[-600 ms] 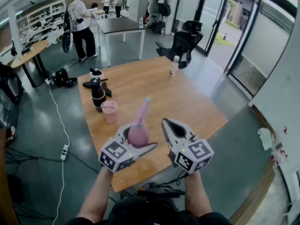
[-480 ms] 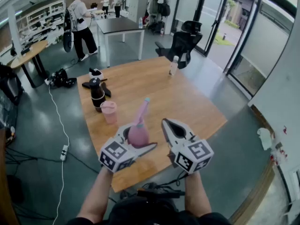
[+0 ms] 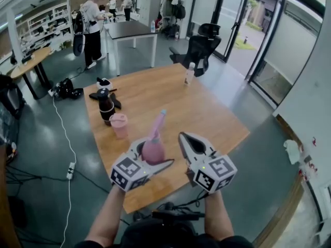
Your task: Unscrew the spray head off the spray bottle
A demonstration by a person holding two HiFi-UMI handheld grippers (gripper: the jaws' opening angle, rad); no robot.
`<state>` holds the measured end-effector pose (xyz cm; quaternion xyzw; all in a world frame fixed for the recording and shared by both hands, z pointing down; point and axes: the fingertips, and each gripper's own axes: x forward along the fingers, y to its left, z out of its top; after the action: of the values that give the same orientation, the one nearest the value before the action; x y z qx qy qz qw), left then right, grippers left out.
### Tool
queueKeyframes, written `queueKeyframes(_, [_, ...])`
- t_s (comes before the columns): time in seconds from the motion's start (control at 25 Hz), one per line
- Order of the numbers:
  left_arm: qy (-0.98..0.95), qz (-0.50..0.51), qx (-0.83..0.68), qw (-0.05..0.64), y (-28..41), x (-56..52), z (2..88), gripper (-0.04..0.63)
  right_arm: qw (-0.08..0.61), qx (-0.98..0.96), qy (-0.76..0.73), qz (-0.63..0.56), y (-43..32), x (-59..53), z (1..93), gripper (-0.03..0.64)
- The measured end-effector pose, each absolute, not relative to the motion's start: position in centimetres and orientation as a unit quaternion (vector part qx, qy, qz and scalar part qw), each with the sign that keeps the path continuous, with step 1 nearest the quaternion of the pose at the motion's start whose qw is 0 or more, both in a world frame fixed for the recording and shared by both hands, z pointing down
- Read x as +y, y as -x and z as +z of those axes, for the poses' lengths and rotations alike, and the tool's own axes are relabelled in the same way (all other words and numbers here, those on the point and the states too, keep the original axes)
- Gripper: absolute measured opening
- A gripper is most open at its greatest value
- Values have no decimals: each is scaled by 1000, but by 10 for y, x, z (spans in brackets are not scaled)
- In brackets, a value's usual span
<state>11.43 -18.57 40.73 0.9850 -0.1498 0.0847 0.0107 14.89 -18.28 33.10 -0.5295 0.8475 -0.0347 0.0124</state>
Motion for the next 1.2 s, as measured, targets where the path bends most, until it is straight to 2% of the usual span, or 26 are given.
queueKeyframes(0.4, [-982, 99, -160, 6, -115, -189, 418, 443, 27, 880, 473, -34, -111, -173, 320, 12])
queueKeyframes(0.44, [-982, 100, -163, 4, -115, -189, 420, 443, 26, 883, 467, -34, -106, -172, 320, 23])
queueKeyframes(0.56, [-980, 103, -172, 2, -117, -191, 422, 443, 23, 892, 450, -43, -95, -171, 322, 122])
queueKeyframes(0.68, [-976, 110, -189, -7, -119, -193, 423, 443, 23, 894, 444, -55, -90, -173, 325, 170])
queueKeyframes(0.96, [-968, 137, -206, -43, -126, -192, 430, 443, 20, 895, 441, -68, -89, -179, 333, 169])
queueKeyframes(1.04, [-969, 139, -199, -46, -128, -190, 430, 443, 17, 897, 437, -63, -90, -178, 334, 143])
queueKeyframes(1.2, [-973, 140, -178, -48, -130, -187, 429, 442, 9, 901, 430, -48, -92, -177, 332, 137])
